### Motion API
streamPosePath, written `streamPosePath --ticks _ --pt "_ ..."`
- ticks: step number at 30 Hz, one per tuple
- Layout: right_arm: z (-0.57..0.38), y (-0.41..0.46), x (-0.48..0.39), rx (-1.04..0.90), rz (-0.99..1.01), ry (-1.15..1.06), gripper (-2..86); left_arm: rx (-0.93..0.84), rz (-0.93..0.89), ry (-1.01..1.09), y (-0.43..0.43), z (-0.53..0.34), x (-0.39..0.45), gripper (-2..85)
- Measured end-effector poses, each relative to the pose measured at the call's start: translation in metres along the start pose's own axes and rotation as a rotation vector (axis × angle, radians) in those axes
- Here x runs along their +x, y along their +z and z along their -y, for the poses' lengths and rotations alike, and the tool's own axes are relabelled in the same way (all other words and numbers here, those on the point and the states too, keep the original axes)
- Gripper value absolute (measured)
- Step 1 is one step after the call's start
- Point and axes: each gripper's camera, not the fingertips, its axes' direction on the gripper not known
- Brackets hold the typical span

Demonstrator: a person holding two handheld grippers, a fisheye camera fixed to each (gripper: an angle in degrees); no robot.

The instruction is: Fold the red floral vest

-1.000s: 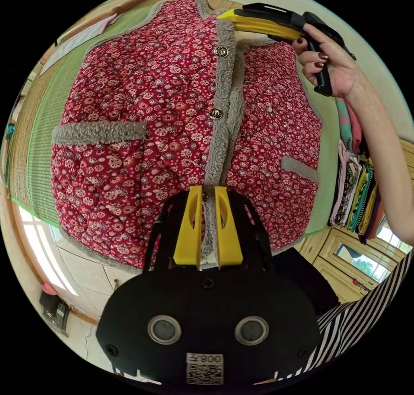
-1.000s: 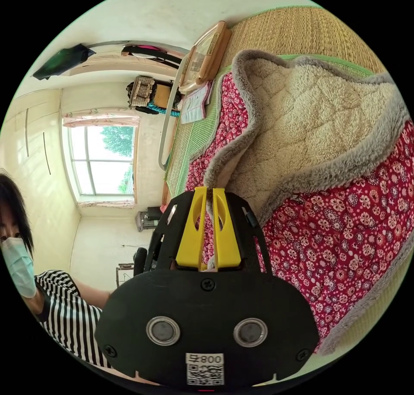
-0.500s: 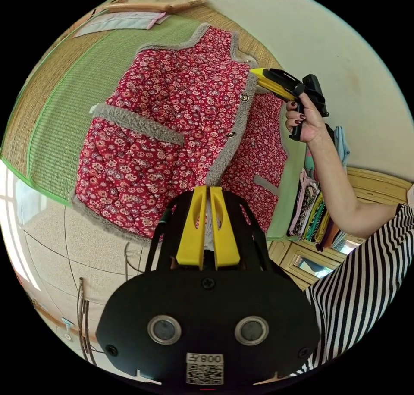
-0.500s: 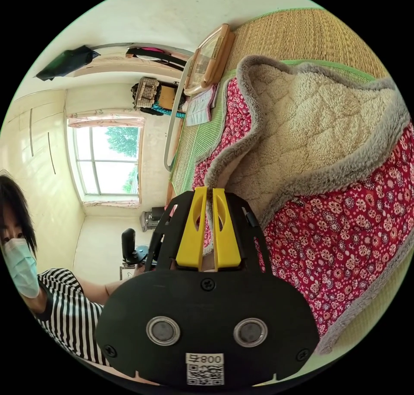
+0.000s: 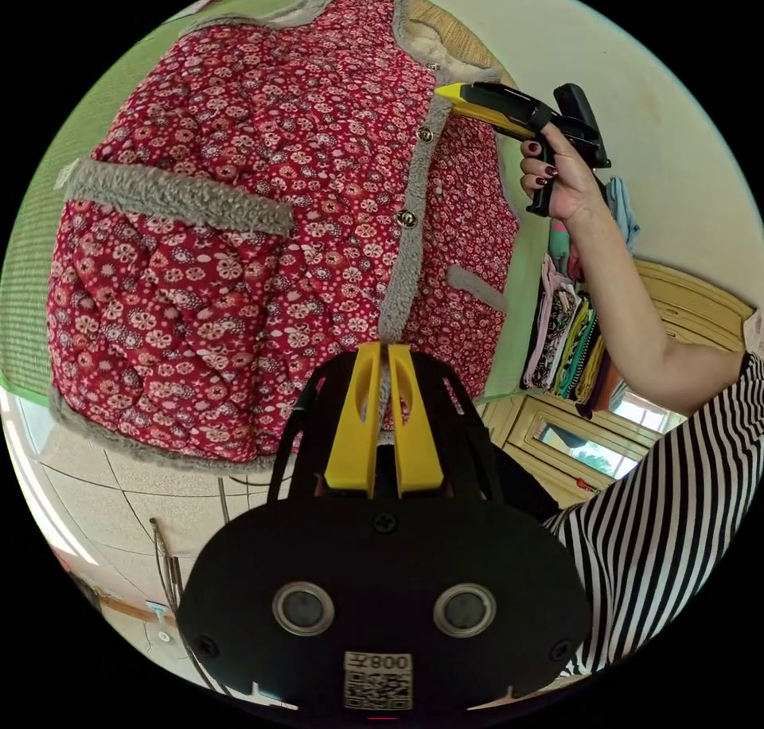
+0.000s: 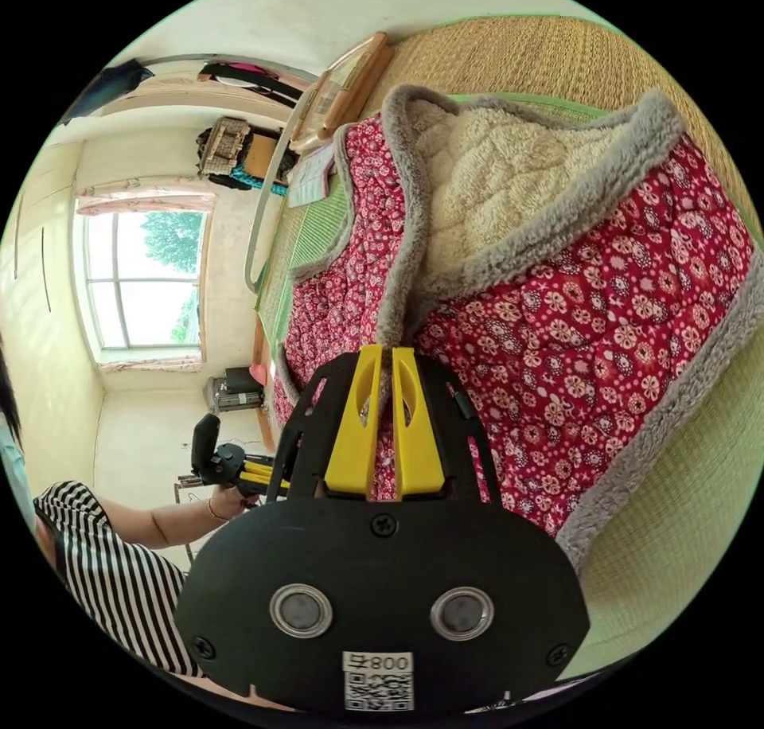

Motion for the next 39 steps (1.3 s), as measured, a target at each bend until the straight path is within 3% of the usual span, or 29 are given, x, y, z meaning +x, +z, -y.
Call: streamPosePath --ticks 7,16,22,24,27,33,39 --pt "0.006 -0.012 0.01 -0.005 0.028 0.028 1.9 -0.006 0.014 0.023 -0.029 0.019 0.002 3.3" --pt "-0.009 -0.073 -0.029 0.176 -0.026 -0.028 0.3 0.159 -0.007 0.089 -0.113 0.04 0.018 4.2" --pt "0.023 -0.027 -0.039 0.005 -0.191 -0.05 0.1 0.247 0.136 0.039 -0.153 0.089 0.003 1.9" --pt "0.025 -0.029 -0.04 0.031 -0.169 -0.048 0.1 0.236 0.232 -0.017 -0.166 0.109 -0.009 1.1" --pt "0.023 -0.041 -0.041 0.042 -0.132 -0.04 0.2 0.209 0.151 -0.037 -0.18 0.123 -0.016 0.9" --pt "-0.002 -0.114 -0.04 0.2 -0.14 -0.021 1.7 0.325 0.117 0.072 -0.233 0.138 0.016 3.2" --pt "-0.004 -0.199 -0.021 0.341 -0.312 0.025 7.2 0.424 0.093 0.252 -0.295 0.2 0.048 7.8"
